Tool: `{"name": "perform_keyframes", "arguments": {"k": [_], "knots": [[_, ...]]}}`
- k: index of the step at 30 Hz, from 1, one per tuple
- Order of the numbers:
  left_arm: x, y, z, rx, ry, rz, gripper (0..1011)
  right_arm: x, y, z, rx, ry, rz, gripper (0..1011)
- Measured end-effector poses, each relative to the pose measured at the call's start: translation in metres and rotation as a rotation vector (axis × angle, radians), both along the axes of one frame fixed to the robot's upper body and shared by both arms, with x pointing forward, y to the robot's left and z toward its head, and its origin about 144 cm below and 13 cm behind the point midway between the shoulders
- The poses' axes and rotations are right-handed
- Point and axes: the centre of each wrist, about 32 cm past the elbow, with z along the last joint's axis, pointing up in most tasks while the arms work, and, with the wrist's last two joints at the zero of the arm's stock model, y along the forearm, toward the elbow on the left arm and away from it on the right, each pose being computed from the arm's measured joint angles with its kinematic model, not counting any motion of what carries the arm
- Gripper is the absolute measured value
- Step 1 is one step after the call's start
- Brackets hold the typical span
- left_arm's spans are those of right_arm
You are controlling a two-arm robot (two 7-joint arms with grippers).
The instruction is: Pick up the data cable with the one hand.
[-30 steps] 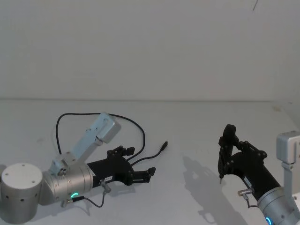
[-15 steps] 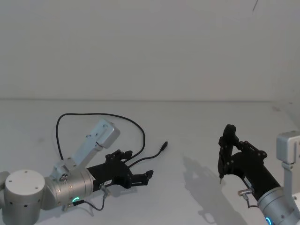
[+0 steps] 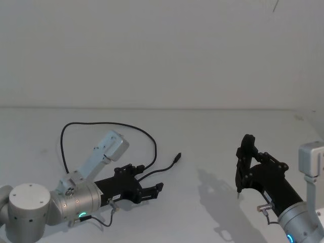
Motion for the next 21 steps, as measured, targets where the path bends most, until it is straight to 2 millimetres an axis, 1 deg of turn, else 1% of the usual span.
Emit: {"name": "perform_keyframes", "arguments": {"k": [2,3,11,12,13,15,16,18,19,21], "knots": [[0.003,0.0,-0.002,-0.001,0.0,-0.004,816,0.0,0.0,0.0,0.0,0.0,0.0,279],[0.004,0.0,-0.003,-0.001,0.001,-0.004,816,0.0,0.0,0.0,0.0,0.0,0.0,279],[0.009,-0.001,-0.008,-0.005,0.0,-0.011,539,0.0,0.0,0.0,0.0,0.0,0.0,279],[0.009,-0.001,-0.008,-0.005,0.0,-0.011,539,0.0,0.0,0.0,0.0,0.0,0.0,279],[0.01,-0.001,-0.009,-0.005,0.0,-0.013,483,0.0,0.0,0.0,0.0,0.0,0.0,279],[0.01,-0.001,-0.01,-0.006,0.001,-0.013,423,0.0,0.0,0.0,0.0,0.0,0.0,279],[0.011,-0.001,-0.01,-0.007,0.001,-0.015,375,0.0,0.0,0.0,0.0,0.0,0.0,279],[0.011,-0.001,-0.011,-0.007,0.003,-0.015,336,0.0,0.0,0.0,0.0,0.0,0.0,279],[0.011,-0.002,-0.012,-0.009,0.004,-0.017,280,0.0,0.0,0.0,0.0,0.0,0.0,279],[0.012,-0.002,-0.012,-0.011,0.005,-0.019,235,0.0,0.0,0.0,0.0,0.0,0.0,279]]}}
